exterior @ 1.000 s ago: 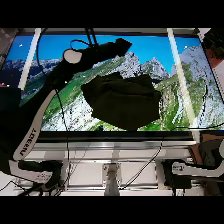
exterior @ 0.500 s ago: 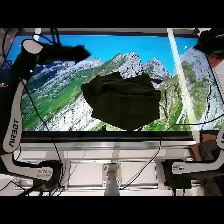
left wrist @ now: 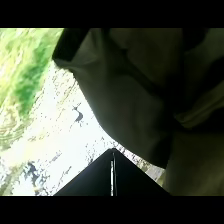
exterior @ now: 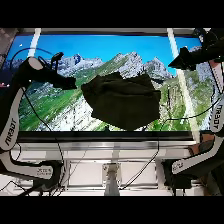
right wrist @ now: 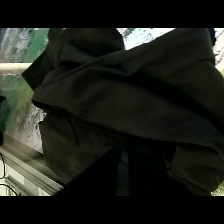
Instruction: Fold the clothes and pants, and hang the long-sleeved shirts on hangers.
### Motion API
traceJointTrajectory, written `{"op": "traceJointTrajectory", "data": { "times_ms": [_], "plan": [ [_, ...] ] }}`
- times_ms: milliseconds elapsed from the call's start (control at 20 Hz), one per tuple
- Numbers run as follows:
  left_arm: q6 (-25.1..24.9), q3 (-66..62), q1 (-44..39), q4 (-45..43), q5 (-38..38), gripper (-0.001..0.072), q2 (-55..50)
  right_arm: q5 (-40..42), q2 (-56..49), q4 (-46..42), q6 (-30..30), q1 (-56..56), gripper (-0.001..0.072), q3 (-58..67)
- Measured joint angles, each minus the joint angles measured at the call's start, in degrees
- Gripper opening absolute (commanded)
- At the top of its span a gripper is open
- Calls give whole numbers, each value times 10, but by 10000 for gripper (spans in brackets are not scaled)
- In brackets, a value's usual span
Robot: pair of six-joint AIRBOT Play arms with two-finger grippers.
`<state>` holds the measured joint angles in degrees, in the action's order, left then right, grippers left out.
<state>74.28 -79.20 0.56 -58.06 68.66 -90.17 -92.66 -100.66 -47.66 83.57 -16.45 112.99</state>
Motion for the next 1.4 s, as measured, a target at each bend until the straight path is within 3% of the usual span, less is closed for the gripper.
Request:
{"op": "traceJointTrajectory", "data": {
  "times_ms": [50,100,300,650,700,750,800,850,900,1000,1050,1250,1400],
  "plan": [
    [14,12,9,9,-3,312,-2,10,-4,3,0,0,482,0],
    [25,19,14,17,-5,362,-5,20,-7,4,-1,0,482,0],
    [60,35,7,36,-16,362,-23,46,-12,9,-2,0,482,0],
    [79,40,-39,59,-83,357,-62,62,-13,12,-2,0,482,0],
    [83,40,-43,61,-89,348,-68,63,-13,12,-2,0,482,0],
    [84,40,-47,61,-93,258,-73,64,-13,12,-2,0,482,0],
    [89,40,-49,62,-99,34,-77,66,-13,12,-2,0,481,0],
    [90,40,-51,62,-102,7,-81,67,-13,12,-2,0,476,0],
    [92,40,-53,63,-104,5,-83,68,-13,12,-2,0,402,1],
    [93,40,-52,76,-109,4,-85,68,-13,13,-2,0,105,1],
    [93,40,-49,87,-111,3,-82,68,-13,12,-2,0,48,2],
    [72,40,-26,104,-115,3,-17,66,-15,-21,-4,0,30,2],
    [92,40,-6,17,-114,5,74,51,-28,-50,-4,0,30,2]
  ]
}}
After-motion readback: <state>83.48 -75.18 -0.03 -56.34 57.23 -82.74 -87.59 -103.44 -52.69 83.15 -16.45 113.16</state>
